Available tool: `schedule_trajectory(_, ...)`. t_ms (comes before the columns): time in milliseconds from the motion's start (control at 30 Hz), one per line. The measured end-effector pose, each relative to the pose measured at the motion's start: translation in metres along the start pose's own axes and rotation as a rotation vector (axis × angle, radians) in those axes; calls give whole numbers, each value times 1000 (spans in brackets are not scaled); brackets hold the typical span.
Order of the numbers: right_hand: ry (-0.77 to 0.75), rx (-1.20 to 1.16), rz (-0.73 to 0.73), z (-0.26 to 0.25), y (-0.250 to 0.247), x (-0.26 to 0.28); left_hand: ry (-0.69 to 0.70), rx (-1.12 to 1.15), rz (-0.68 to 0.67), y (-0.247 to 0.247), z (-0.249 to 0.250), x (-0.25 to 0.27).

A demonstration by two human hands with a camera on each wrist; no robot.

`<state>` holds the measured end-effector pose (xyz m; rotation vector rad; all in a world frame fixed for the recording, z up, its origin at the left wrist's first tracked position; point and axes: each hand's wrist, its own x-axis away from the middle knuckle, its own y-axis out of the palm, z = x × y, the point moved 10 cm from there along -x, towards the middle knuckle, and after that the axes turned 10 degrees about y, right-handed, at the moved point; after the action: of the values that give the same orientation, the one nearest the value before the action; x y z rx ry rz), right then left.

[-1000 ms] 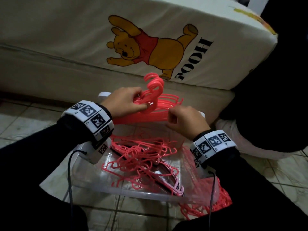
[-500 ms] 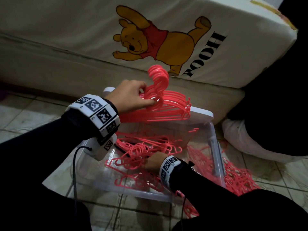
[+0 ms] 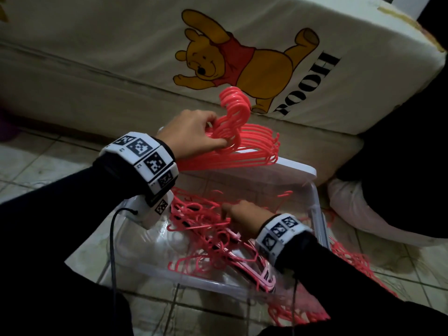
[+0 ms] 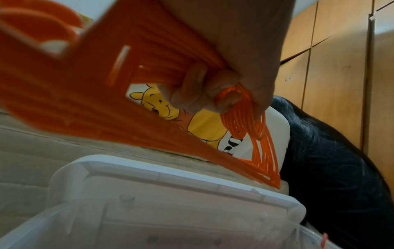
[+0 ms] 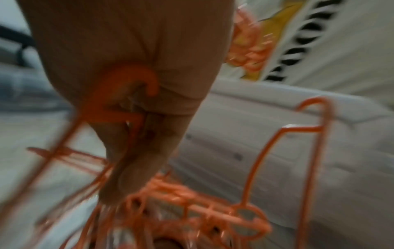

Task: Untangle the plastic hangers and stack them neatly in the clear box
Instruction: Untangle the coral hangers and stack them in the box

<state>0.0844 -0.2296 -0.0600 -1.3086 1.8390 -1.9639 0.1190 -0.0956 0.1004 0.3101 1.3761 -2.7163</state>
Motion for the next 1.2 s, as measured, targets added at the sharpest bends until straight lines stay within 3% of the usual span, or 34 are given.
schedule_trajectory(300,100,-71,55,55,-66,40,20,63,70,-15,1,-1)
schedule_trajectory(467,194,157,90,70,-47,42,28,66,64,-14,4,0)
schedule_trajectory(600,197,164,92,61,-28,35,27,64,60,-11,5,0)
schedule_trajectory(733,133,120,45,35,-4,26,23,35,52,-7,4,0)
schedule_trajectory(833,23,125,109,7,-1,22,25,13,31,-4,4,1)
schedule_trajectory(1000,-31,30,291,-1,-47,25,27,8,45,-10,3,1)
schedule_trajectory(1200,14,-298,498,49,-131,58,5,82,94,-24,-1,1)
